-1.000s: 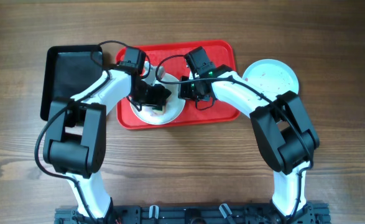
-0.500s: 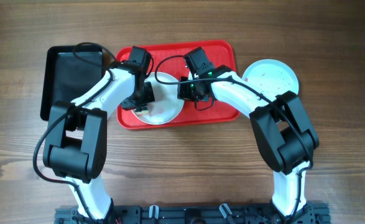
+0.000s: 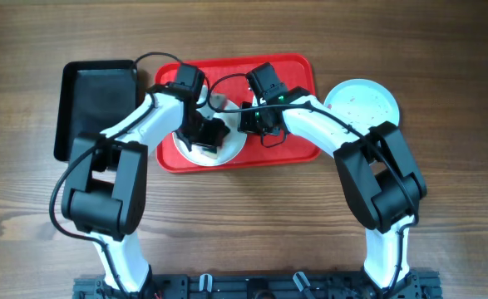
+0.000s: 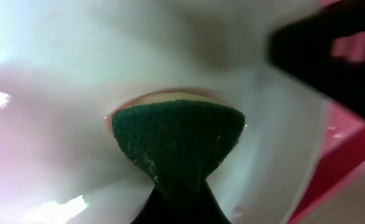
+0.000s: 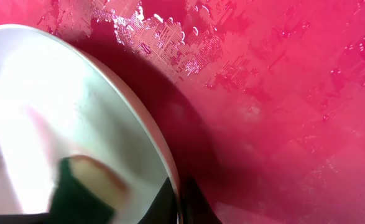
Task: Clean dirty plates on tray and stack at the side
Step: 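Scrub the plate rim area with the sponge, then lift sponge away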
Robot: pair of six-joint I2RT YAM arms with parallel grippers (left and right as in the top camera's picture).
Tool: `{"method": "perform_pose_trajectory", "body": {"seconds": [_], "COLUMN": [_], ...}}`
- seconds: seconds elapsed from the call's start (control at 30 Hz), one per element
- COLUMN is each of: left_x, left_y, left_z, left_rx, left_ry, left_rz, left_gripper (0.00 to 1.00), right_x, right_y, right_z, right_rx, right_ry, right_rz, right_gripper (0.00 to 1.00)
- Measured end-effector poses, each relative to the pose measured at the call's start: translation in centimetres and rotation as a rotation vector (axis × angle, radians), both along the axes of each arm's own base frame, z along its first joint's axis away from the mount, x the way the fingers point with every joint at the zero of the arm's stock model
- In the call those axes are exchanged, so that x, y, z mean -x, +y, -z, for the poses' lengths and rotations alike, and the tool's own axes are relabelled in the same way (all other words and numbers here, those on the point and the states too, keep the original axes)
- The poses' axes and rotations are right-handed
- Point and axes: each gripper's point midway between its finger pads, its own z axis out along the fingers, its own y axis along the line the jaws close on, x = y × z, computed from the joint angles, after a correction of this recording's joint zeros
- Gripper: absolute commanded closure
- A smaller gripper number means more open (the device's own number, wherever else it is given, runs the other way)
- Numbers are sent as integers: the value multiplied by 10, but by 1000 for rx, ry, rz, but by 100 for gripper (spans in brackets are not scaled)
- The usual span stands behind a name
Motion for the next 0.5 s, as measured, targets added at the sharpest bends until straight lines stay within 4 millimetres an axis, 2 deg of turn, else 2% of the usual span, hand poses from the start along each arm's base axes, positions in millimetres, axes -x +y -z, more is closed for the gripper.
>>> {"method": "perform_pose_trajectory", "body": {"seconds": [0.13,0.3,0.33,0.43,0.5], "left_x": [-10,-43,-55,-73,-82], "left_y": [-16,-26,-23,-10,5], "left_z": [-2,-3,-3,-2,-2], "left_rx": [85,110,77,-12,-97], "left_ry": [-54,-191,-238,-293,-321], "left_rz": [30,8,-33,-131,-218], "left_gripper": [96,96,96,96,96], "right_x": [0,-2,-2,-2,-2], "right_y": [0,-2,-2,-2,-2], "right_z": [0,0,0,0,0], "right_rx": [0,5,5,7,8], "right_ry": [0,-4,-5,-5,-6], "right_rz": [0,6,6,7,7], "right_gripper": [96,96,96,96,96]}}
